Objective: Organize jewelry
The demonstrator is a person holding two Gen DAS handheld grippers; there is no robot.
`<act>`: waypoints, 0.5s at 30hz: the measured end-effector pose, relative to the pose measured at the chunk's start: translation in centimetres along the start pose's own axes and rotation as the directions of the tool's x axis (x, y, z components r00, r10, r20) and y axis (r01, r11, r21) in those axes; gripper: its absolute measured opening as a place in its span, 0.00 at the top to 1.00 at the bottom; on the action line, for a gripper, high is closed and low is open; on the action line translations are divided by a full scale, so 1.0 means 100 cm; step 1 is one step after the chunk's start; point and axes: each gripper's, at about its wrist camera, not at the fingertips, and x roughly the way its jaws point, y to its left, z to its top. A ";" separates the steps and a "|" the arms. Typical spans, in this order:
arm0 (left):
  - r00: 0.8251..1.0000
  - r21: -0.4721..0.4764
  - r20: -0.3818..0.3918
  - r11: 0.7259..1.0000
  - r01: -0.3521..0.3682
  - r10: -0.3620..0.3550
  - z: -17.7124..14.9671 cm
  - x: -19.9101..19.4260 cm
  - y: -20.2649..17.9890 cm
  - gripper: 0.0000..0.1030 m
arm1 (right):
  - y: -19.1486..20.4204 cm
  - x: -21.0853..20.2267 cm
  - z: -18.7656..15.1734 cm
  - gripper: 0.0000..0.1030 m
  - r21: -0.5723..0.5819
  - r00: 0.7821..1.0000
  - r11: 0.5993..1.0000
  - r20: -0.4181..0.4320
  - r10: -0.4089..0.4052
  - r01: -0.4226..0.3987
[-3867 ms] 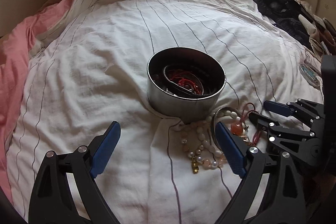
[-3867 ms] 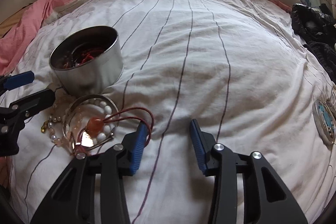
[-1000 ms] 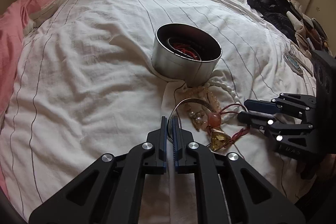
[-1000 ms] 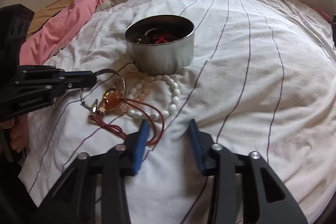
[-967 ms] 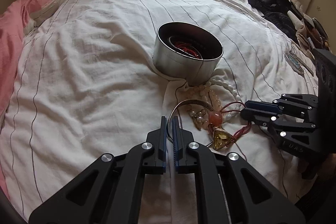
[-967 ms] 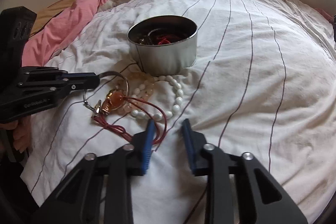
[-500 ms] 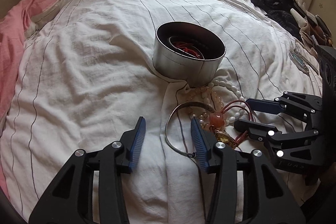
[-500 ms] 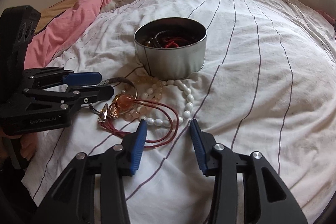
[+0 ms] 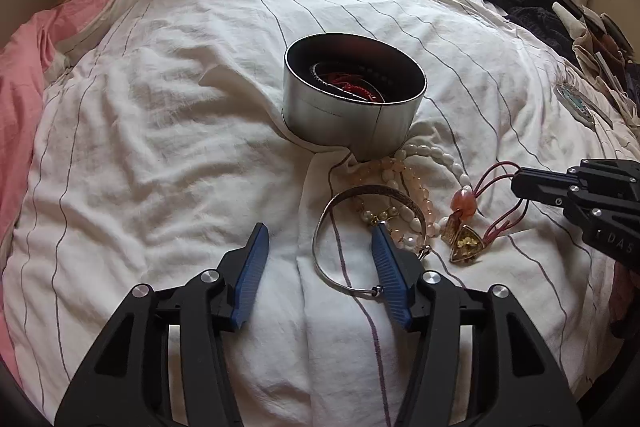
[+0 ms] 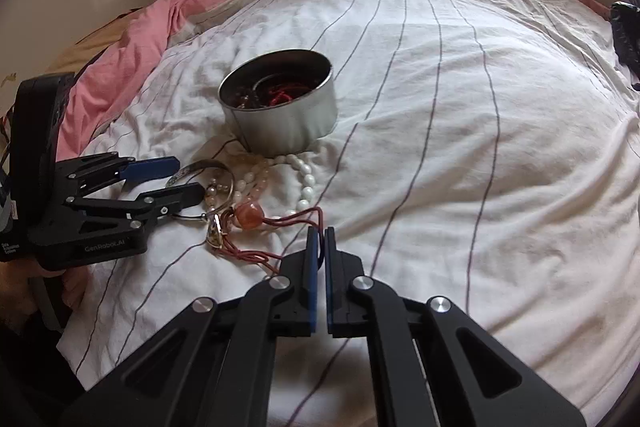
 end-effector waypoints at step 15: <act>0.998 0.023 0.028 0.998 0.051 -0.052 0.003 -0.012 -0.003 0.95 | 0.002 0.019 -0.003 0.97 -0.015 0.999 1.000 -0.045 -0.014 0.013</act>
